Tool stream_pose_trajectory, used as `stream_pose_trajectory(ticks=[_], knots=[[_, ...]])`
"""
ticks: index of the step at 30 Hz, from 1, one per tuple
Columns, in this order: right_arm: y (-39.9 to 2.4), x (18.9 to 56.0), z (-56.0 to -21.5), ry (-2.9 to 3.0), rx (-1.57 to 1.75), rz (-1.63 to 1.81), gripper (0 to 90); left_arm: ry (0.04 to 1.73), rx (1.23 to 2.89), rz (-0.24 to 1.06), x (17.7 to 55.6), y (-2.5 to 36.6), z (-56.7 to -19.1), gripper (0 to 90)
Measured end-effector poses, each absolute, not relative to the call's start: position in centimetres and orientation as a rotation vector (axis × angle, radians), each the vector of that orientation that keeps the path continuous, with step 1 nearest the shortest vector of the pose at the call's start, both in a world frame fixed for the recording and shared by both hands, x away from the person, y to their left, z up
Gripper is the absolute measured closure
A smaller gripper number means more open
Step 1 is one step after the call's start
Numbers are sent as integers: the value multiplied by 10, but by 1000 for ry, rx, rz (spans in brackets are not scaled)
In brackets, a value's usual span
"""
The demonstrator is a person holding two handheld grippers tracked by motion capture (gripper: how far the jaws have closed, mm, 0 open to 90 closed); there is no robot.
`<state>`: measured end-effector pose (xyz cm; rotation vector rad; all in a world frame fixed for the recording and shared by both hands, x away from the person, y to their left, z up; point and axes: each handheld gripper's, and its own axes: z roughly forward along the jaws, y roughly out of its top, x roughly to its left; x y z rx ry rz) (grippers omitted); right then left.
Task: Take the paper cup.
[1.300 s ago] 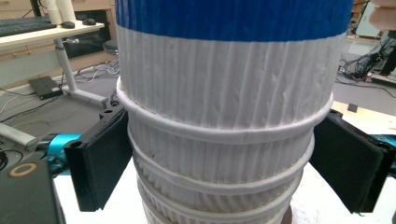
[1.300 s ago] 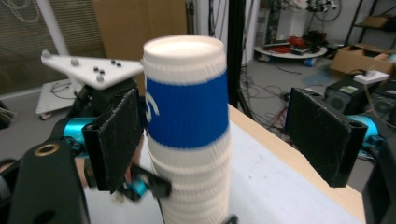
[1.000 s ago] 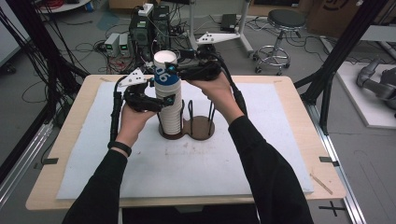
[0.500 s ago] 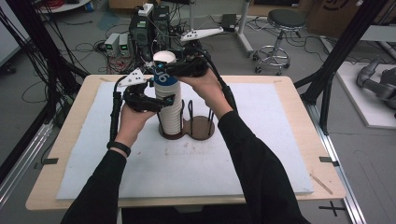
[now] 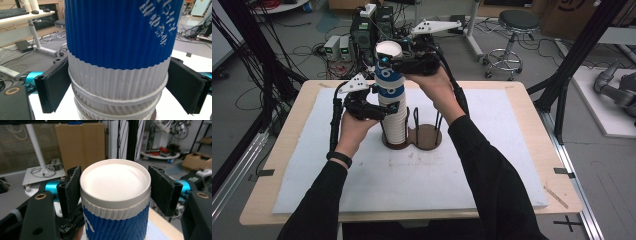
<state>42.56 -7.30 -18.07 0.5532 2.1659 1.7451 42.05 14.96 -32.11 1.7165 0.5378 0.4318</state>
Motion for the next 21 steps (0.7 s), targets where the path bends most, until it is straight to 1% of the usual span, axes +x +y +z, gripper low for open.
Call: stream_pose_trajectory(ticks=[11, 21], knots=[[-85, 412, -154, 2089, 509, 1830, 310, 540, 1716, 433, 421, 150, -321, 113], [-120, 391, -144, 2066, 456, 1854, 311, 542, 1720, 438, 420, 150, -321, 113]])
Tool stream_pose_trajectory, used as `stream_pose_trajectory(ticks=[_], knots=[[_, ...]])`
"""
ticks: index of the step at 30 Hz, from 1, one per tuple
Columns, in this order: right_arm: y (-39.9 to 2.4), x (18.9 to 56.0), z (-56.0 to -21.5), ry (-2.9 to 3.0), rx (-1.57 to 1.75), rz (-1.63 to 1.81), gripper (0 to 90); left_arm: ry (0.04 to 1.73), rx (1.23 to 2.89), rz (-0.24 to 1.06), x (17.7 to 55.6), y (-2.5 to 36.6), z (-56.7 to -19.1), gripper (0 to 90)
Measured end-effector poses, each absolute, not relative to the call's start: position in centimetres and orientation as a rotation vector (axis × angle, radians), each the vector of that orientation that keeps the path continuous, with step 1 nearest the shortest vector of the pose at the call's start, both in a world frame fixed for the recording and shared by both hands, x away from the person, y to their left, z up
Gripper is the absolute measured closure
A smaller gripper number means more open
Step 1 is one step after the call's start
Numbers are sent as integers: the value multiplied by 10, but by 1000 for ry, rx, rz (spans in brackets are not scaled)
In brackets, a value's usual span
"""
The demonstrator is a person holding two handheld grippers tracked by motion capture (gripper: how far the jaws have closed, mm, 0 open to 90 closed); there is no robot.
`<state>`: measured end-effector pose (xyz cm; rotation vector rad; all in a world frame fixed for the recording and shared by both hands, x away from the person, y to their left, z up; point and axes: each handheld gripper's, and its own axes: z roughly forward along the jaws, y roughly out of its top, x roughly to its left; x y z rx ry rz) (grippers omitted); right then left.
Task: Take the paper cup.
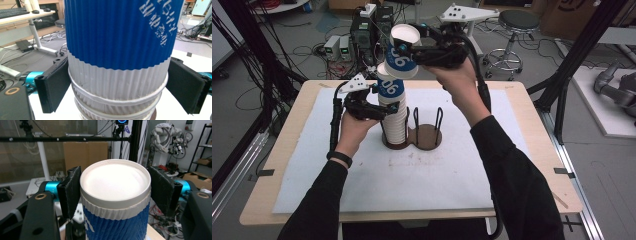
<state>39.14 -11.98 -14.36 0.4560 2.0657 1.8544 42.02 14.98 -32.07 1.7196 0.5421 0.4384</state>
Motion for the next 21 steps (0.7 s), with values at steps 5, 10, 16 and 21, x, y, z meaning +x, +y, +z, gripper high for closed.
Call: stream_pose_trajectory(ticks=[5, 10, 16, 21], knots=[[-145, 379, -151, 2055, 446, 1845, 311, 544, 1719, 438, 420, 149, -321, 112], [-170, 368, -165, 2039, 452, 1862, 311, 554, 1716, 440, 421, 150, -321, 113], [-195, 350, -186, 2031, 467, 1858, 311, 559, 1714, 438, 421, 151, -321, 112], [-214, 337, -211, 2048, 509, 1848, 311, 559, 1716, 439, 421, 150, -321, 112]])
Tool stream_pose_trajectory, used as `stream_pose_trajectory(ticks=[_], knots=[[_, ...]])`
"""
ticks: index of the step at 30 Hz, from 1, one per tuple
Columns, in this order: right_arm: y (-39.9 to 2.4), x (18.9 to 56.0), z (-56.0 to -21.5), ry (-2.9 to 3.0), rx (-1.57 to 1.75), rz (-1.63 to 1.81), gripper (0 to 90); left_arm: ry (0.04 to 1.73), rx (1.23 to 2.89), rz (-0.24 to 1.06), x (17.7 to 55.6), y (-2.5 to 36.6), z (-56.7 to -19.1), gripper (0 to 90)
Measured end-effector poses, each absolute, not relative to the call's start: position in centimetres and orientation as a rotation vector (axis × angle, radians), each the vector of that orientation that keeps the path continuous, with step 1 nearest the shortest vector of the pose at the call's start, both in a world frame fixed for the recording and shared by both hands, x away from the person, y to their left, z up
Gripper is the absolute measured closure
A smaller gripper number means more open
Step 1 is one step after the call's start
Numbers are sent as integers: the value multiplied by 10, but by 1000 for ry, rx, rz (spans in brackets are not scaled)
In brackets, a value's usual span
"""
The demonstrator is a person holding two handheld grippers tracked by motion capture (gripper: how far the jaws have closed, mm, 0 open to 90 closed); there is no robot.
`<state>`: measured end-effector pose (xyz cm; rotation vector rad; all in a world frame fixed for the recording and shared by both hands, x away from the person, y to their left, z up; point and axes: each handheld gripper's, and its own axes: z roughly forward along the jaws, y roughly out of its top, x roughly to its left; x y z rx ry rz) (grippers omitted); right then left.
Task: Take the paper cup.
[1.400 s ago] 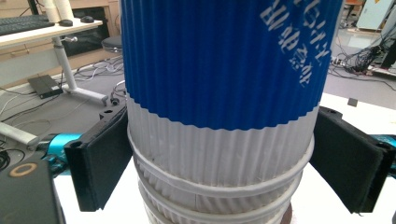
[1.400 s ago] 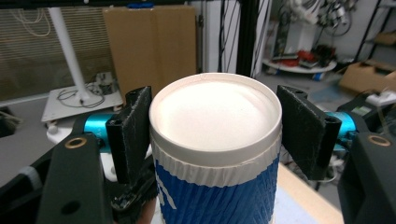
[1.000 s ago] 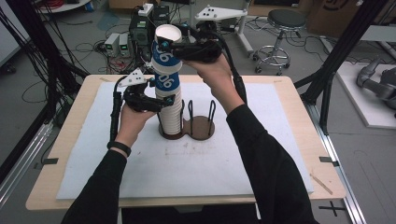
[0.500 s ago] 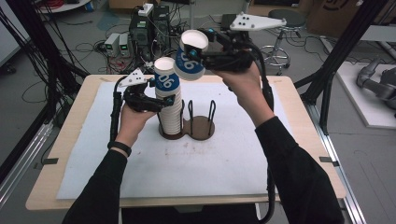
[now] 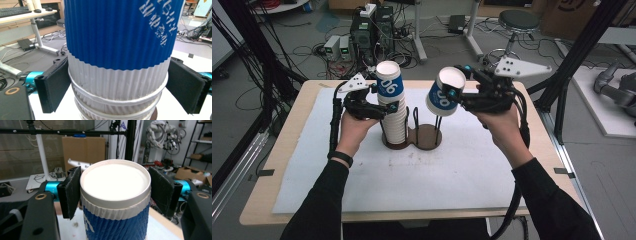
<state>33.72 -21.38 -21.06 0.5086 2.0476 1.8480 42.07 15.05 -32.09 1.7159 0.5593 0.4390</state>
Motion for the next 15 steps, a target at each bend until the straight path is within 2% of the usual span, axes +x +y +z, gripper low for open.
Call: stream_pose_trajectory(ticks=[15], knots=[[-235, 312, -280, 2122, 585, 1812, 312, 555, 1722, 445, 420, 149, -321, 112]])
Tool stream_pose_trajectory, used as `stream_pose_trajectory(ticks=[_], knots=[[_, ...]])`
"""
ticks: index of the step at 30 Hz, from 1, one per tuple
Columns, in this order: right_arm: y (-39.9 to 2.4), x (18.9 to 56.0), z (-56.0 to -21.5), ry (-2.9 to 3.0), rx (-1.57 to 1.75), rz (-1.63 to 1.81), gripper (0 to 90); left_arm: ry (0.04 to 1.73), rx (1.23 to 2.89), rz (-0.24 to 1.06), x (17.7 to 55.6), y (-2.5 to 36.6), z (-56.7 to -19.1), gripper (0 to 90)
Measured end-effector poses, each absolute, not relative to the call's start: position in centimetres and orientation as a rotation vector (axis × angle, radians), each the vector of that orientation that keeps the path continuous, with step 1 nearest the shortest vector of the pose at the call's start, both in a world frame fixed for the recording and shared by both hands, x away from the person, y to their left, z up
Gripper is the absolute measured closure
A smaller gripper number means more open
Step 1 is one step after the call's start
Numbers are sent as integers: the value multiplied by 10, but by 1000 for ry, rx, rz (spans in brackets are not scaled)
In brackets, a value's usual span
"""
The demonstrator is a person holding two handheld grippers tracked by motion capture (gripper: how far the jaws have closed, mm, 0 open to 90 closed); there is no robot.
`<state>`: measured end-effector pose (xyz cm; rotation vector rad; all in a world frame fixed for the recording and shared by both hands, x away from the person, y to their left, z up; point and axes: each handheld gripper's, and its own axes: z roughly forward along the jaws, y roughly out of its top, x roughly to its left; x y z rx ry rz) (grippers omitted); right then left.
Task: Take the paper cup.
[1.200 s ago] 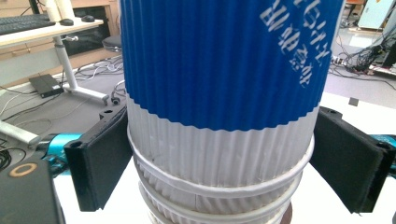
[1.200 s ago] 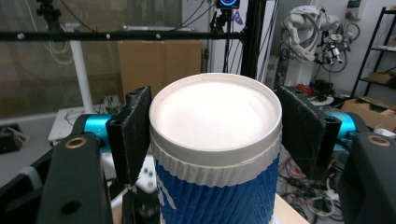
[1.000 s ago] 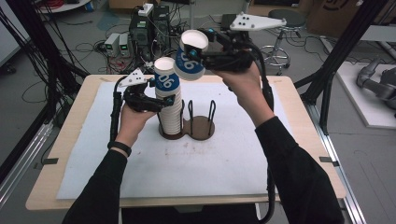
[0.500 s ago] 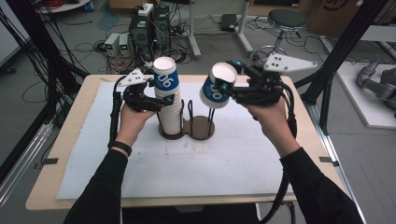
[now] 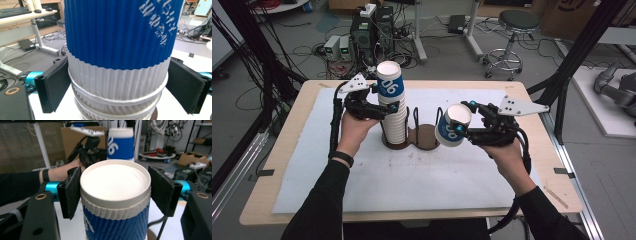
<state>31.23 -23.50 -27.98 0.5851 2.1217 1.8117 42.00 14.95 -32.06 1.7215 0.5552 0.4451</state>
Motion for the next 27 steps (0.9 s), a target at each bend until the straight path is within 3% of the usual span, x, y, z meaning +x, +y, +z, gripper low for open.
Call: stream_pose_trajectory(ticks=[16, 27], knots=[[-230, 310, -328, 2238, 638, 1746, 312, 555, 1722, 449, 419, 148, -320, 112], [-232, 314, -342, 2252, 679, 1753, 312, 553, 1727, 453, 419, 148, -320, 111]])
